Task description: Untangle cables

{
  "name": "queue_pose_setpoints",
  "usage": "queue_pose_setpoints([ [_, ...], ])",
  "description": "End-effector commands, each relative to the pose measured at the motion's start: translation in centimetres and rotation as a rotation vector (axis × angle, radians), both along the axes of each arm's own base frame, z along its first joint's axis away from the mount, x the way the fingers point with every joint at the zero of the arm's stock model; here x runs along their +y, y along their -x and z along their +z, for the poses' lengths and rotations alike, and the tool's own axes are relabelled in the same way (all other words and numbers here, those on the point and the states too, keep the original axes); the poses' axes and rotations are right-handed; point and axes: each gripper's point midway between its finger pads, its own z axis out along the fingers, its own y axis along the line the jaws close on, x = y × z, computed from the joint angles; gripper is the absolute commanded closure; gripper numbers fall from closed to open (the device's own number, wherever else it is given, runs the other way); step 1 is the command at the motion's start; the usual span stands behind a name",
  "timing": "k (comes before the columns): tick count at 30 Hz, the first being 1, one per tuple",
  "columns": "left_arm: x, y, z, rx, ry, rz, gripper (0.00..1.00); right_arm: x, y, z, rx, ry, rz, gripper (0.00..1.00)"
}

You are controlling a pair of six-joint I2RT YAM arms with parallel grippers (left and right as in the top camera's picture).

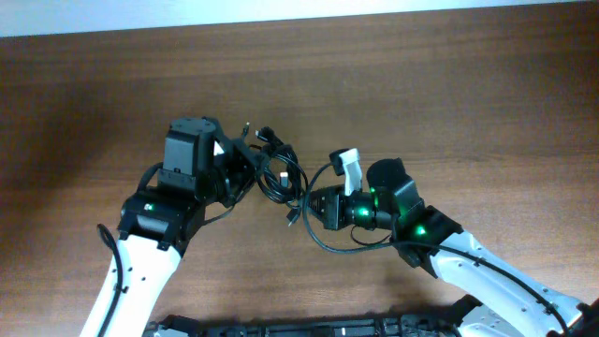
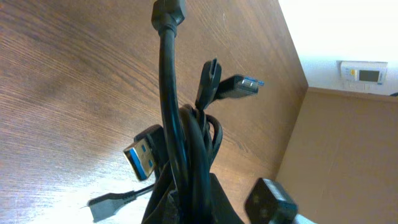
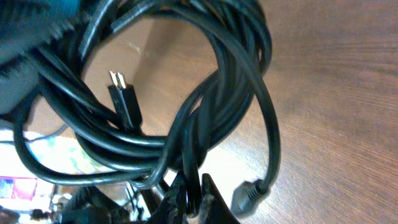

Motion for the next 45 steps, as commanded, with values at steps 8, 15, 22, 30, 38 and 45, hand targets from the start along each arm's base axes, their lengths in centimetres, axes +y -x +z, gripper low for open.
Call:
queue_pose_setpoints([
  [8,0.7,-1.7,2.9,-0.093,0.039,0.088,1.00,-3.0,3.8,-7.5,0.141,0.301,0.043,0.96],
  [15,1.0,-1.3,1.9,-0.050,0.014,0.094,1.00,-0.1,3.8,-3.8,0.066,0.111,0.143,0.52],
  [22,2.2,-0.7,0.2,-0.027,-0.096,0.088,1.00,1.3,2.2,-0.6,0.126,-0.051,0.049,0.48],
  [30,2.5,-0.9,0.2,-0.070,-0.151,0.041,1.00,1.2,-0.4,1.0,0.144,-0.129,-0.107,0.59],
  [38,2.7,-1.0,0.4,-0.071,-0.135,0.042,1.00,0.4,-1.9,0.7,0.209,-0.145,-0.245,0.57],
  [45,0.0,0.3,0.8,-0.013,-0.015,-0.016,1.00,-0.1,-3.0,-2.0,0.261,-0.093,-0.322,0.76],
])
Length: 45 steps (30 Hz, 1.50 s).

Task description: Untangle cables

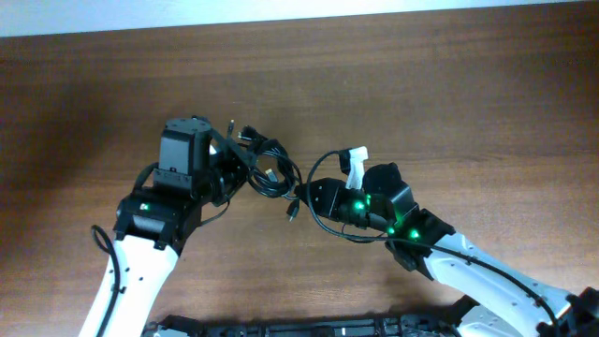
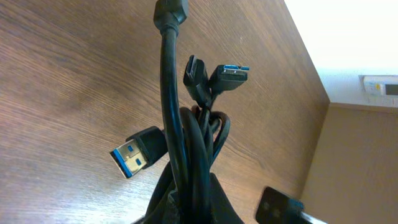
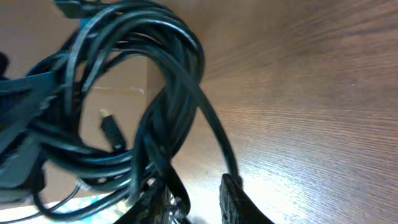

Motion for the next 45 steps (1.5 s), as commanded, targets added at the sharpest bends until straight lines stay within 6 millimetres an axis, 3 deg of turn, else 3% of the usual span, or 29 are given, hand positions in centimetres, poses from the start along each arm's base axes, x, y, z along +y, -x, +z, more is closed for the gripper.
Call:
queue_pose_setpoints([
  [1,-2.3,0.9,1.6,0.011,0.101,-0.059,1.00,-0.3,-0.9,-2.2,0.055,0.046,-0.062,0.76],
  [5,-3.9,1.6,1.8,0.063,0.169,-0.030,1.00,0.6,-0.3,-3.2,0.069,0.060,-0.030,0.76],
  [10,-6.1,3.0,1.6,0.123,0.211,-0.027,1.00,2.9,0.8,-1.2,-0.005,-0.001,0.040,0.76],
  [14,-7.1,2.1,3.2,0.116,0.318,0.041,1.00,2.0,1.1,-3.3,-0.070,0.140,0.069,0.76],
  [19,-6.0,-0.1,4.8,0.035,0.362,0.085,1.00,0.8,2.4,-6.0,-0.061,0.273,0.137,0.76],
  [25,-4.2,-1.2,4.8,0.008,0.344,0.125,1.00,-0.9,2.5,-7.9,-0.026,0.377,0.106,0.75],
  [29,-3.9,-1.2,4.4,-0.019,0.288,0.097,1.00,-1.0,2.5,-7.0,-0.007,0.316,0.127,0.63],
  [31,-3.8,-1.3,4.3,-0.029,0.269,0.090,1.00,-1.8,1.8,-5.2,0.045,0.190,0.139,0.62],
  [35,-3.5,-1.5,4.2,-0.035,0.256,0.106,1.00,-2.9,1.0,-2.4,0.085,0.003,0.183,0.50],
  [38,-3.5,-1.4,4.0,-0.027,0.253,0.107,1.00,-2.3,1.3,-1.8,0.137,-0.043,0.181,0.49],
  [41,-3.5,-1.4,3.9,-0.024,0.252,0.107,1.00,-1.1,1.1,-0.3,0.054,-0.075,0.206,0.49],
  [45,-4.2,-0.9,4.1,-0.008,0.278,0.067,1.00,-1.8,-1.2,-1.0,0.055,-0.027,0.041,0.49],
])
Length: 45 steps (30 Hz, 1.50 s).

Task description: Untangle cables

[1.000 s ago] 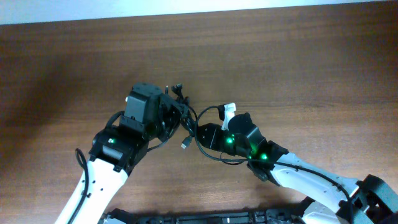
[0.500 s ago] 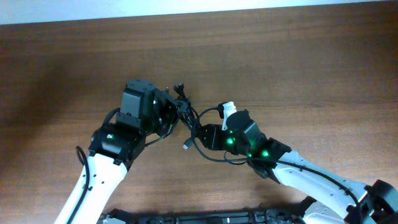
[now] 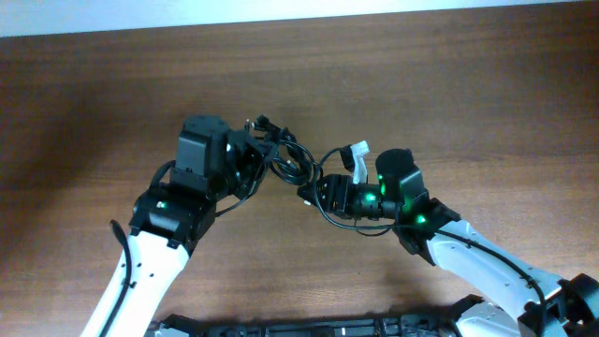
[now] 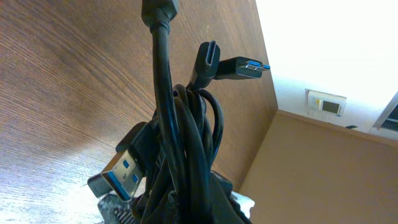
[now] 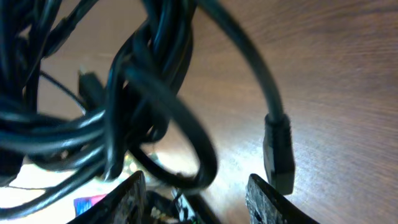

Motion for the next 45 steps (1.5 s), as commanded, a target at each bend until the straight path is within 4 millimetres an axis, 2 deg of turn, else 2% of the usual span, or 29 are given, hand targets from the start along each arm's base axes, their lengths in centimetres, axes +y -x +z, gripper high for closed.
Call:
queue_pose_setpoints([
  [1,-0.6,0.2,2.7,-0.060,0.041,-0.041,1.00,-0.7,-1.7,-0.4,0.049,0.009,-0.138,0.49],
  [5,-0.5,0.1,2.6,-0.077,0.015,-0.048,1.00,-0.3,-0.4,0.6,-0.013,-0.024,-0.006,0.51],
  [8,-0.4,0.1,2.5,-0.099,-0.013,-0.075,1.00,-1.9,-0.6,1.5,0.016,-0.092,0.034,0.53],
  [11,0.2,-0.4,2.4,-0.107,-0.040,-0.038,1.00,-2.9,-1.1,1.7,0.024,-0.108,0.020,0.54],
  [17,0.1,-0.3,2.5,-0.102,-0.030,-0.037,1.00,-2.5,-2.1,0.9,0.028,-0.059,-0.068,0.57],
  [21,-0.3,0.0,2.5,-0.096,-0.012,-0.058,1.00,-1.3,-2.8,-0.3,0.127,-0.023,-0.239,0.73],
  [25,-1.0,0.5,2.6,-0.081,0.020,-0.097,1.00,-0.3,-2.9,-0.8,0.209,-0.033,-0.377,0.73],
  [27,-1.0,0.5,2.6,-0.070,0.032,-0.085,1.00,0.0,-2.9,-0.5,0.242,-0.061,-0.411,0.75],
  [29,-1.0,0.5,2.6,-0.058,0.044,-0.072,1.00,0.4,-3.0,0.2,0.314,-0.132,-0.440,0.82],
  [31,-1.3,0.6,2.5,-0.055,0.043,-0.080,1.00,0.6,-3.3,1.2,0.301,-0.173,-0.441,0.83],
  [33,-2.0,0.9,2.2,-0.049,0.036,-0.099,1.00,0.9,-3.5,2.1,0.267,-0.199,-0.426,0.96],
  [34,-2.4,1.0,1.9,-0.044,0.024,-0.107,1.00,0.9,-3.5,2.2,0.213,-0.176,-0.405,0.96],
  [35,-3.0,1.1,1.2,-0.035,0.002,-0.120,1.00,1.1,-3.2,2.2,0.060,-0.104,-0.325,0.96],
  [38,-2.9,0.2,-1.0,-0.001,-0.056,-0.108,1.00,2.6,-0.7,2.7,-0.175,-0.035,-0.058,0.96],
  [40,-2.5,-1.1,-3.3,0.036,-0.113,-0.067,1.00,3.3,1.0,3.5,-0.249,-0.050,0.065,0.96],
  [45,-3.5,-3.3,-6.4,0.062,-0.127,-0.066,1.00,4.1,4.3,5.1,-0.357,-0.113,0.281,0.96],
])
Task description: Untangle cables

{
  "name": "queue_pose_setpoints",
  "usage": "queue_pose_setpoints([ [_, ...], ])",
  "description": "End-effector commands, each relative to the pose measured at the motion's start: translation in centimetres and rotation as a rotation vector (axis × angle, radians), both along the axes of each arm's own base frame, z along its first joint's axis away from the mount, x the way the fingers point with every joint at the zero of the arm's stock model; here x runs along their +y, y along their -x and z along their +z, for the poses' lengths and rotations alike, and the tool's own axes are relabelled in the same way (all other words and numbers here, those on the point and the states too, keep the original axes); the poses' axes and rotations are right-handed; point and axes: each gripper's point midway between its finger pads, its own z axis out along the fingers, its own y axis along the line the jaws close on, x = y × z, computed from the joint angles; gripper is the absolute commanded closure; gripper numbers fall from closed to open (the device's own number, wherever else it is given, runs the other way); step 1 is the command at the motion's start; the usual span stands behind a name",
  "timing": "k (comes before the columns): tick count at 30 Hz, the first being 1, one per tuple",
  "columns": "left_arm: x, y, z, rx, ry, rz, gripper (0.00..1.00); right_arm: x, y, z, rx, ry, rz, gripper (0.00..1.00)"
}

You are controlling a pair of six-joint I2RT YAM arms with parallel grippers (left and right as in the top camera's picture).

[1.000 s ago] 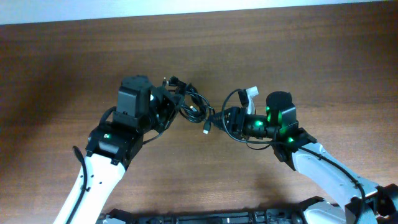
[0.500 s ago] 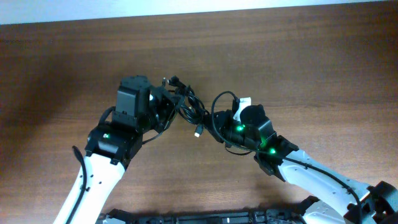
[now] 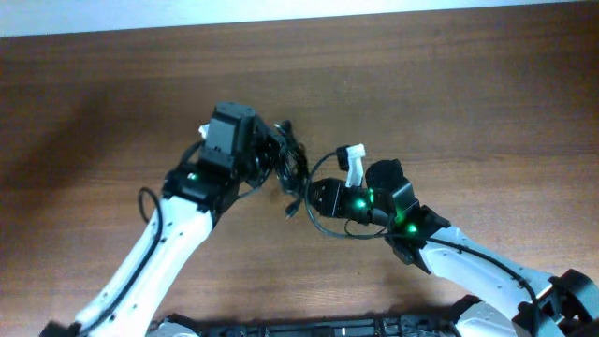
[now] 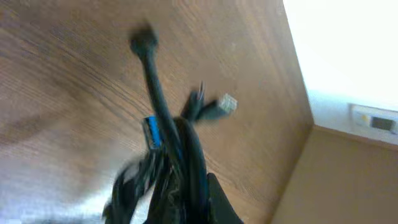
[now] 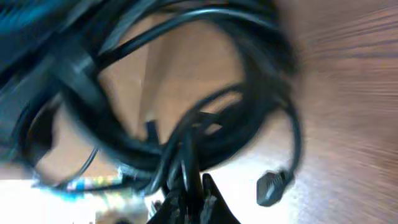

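Note:
A tangle of black cables [image 3: 288, 168] hangs between my two arms above the brown table [image 3: 468, 103]. My left gripper [image 3: 270, 161] is shut on one side of the bundle; in the left wrist view, blurred, the strands [image 4: 177, 162] rise from the left gripper [image 4: 186, 208] with plugs [image 4: 219, 106] sticking out. My right gripper [image 3: 314, 198] is shut on strands at the bundle's lower right; the right wrist view shows loops [image 5: 186, 81] above the right gripper [image 5: 189, 199] and a loose plug [image 5: 272, 185] dangling. Another plug end [image 3: 292, 212] hangs below the bundle.
A white clip-like part [image 3: 353, 165] sits on my right arm near its wrist. Bare wooden tabletop surrounds both arms. A pale wall runs along the table's far edge [image 3: 299, 17].
My left arm has shifted right and up, turning the bundle closer to upright. My right gripper, open 1.5 s ago, is now shut on strands of the bundle.
Both grippers held the tangle near mid-table at first. By 3.0 s ago the right gripper's fingers had parted, and by 1.5 s ago it stood open beside the loops while the left kept its hold. Now both grip the bundle again, farther right.

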Motion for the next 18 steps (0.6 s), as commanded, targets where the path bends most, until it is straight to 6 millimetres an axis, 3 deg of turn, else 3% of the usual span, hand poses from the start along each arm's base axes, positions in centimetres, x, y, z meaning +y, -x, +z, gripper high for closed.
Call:
queue_pose_setpoints([
  [1,-2.3,-0.6,-2.1,0.033,0.022,-0.052,1.00,2.6,4.7,5.1,-0.199,-0.119,0.334,0.96],
  [3,-2.4,-1.5,-1.5,-0.009,0.029,-0.058,1.00,2.4,4.7,4.1,-0.173,-0.089,0.327,0.96],
  [5,-2.6,-2.0,-0.4,-0.137,-0.032,-0.215,1.00,1.7,4.3,2.5,-0.104,-0.041,0.287,0.96],
  [8,-2.8,0.4,-2.0,-0.141,-0.127,-0.449,1.00,1.0,3.0,4.2,-0.174,-0.089,0.272,0.96],
  [11,-2.7,3.7,-4.3,-0.034,-0.196,-0.554,1.00,-0.1,1.6,5.8,-0.213,-0.139,0.245,0.96],
  [12,-2.7,3.8,-4.4,-0.039,-0.207,-0.573,1.00,-0.3,1.8,6.2,-0.221,-0.155,0.266,0.96],
  [14,-2.2,3.4,-4.5,-0.052,-0.248,-0.560,1.00,-0.5,2.6,6.7,-0.225,-0.187,0.329,0.96],
  [18,-0.9,-0.1,-3.3,-0.176,-0.352,-0.447,1.00,-0.5,4.1,6.2,-0.165,-0.197,0.396,0.96],
])
